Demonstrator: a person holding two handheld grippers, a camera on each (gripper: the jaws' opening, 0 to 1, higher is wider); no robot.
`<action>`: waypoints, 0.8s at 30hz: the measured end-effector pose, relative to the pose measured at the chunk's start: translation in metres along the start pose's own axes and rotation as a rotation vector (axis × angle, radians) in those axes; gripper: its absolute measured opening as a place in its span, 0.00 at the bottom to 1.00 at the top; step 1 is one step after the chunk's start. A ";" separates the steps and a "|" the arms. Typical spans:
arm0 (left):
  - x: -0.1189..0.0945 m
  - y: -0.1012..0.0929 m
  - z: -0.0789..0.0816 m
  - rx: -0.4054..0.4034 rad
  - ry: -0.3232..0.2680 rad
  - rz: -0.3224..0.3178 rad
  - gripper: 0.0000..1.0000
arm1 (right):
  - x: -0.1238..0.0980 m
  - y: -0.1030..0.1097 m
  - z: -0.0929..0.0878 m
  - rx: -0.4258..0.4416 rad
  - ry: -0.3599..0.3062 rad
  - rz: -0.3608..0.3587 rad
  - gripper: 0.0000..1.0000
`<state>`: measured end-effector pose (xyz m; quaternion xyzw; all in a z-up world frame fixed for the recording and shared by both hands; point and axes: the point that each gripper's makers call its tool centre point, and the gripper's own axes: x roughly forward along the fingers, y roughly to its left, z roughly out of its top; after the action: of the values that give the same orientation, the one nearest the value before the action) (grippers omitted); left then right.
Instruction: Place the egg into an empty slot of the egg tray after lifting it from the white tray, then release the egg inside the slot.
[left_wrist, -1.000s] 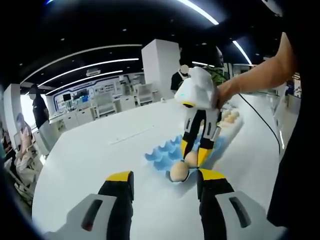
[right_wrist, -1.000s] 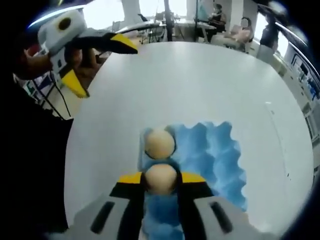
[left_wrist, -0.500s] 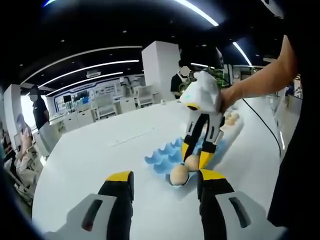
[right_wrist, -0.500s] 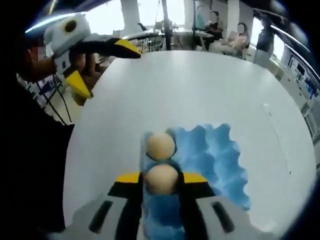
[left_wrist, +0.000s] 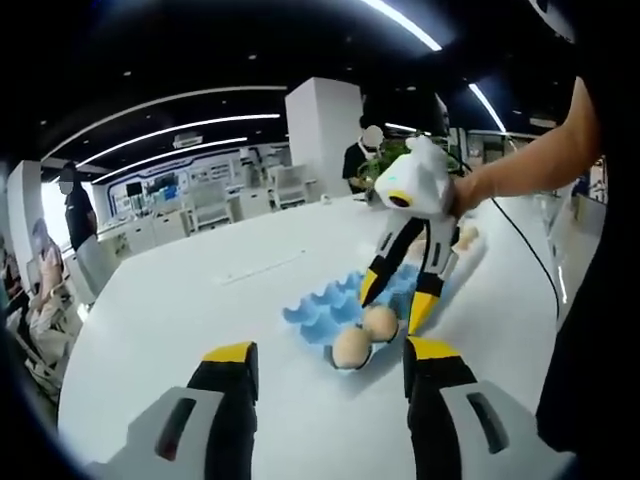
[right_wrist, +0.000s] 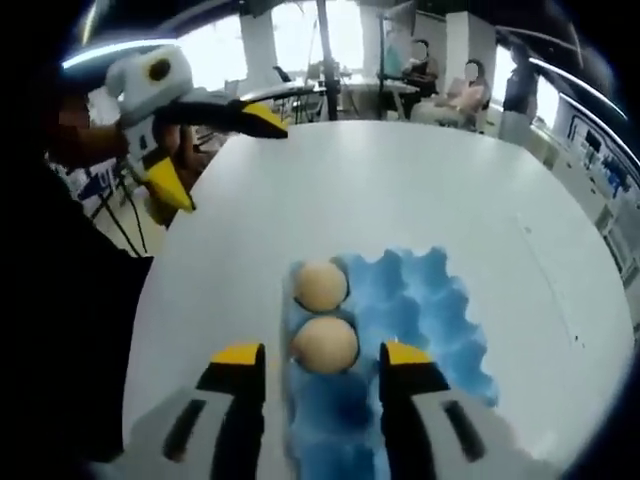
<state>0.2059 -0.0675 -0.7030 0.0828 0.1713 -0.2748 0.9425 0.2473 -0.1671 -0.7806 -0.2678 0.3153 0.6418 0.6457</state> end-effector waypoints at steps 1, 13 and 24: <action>0.000 0.000 0.000 -0.007 0.003 0.000 0.62 | -0.001 0.000 -0.001 -0.004 0.001 -0.004 0.47; 0.006 -0.010 0.002 -0.078 0.015 -0.023 0.84 | -0.019 -0.007 0.008 -0.035 -0.159 -0.085 0.67; 0.005 -0.009 0.004 -0.062 0.020 -0.007 0.83 | -0.051 -0.014 -0.010 0.005 -0.217 -0.180 0.68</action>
<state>0.2060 -0.0784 -0.7019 0.0555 0.1894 -0.2720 0.9418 0.2614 -0.2083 -0.7496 -0.2222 0.2198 0.6058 0.7316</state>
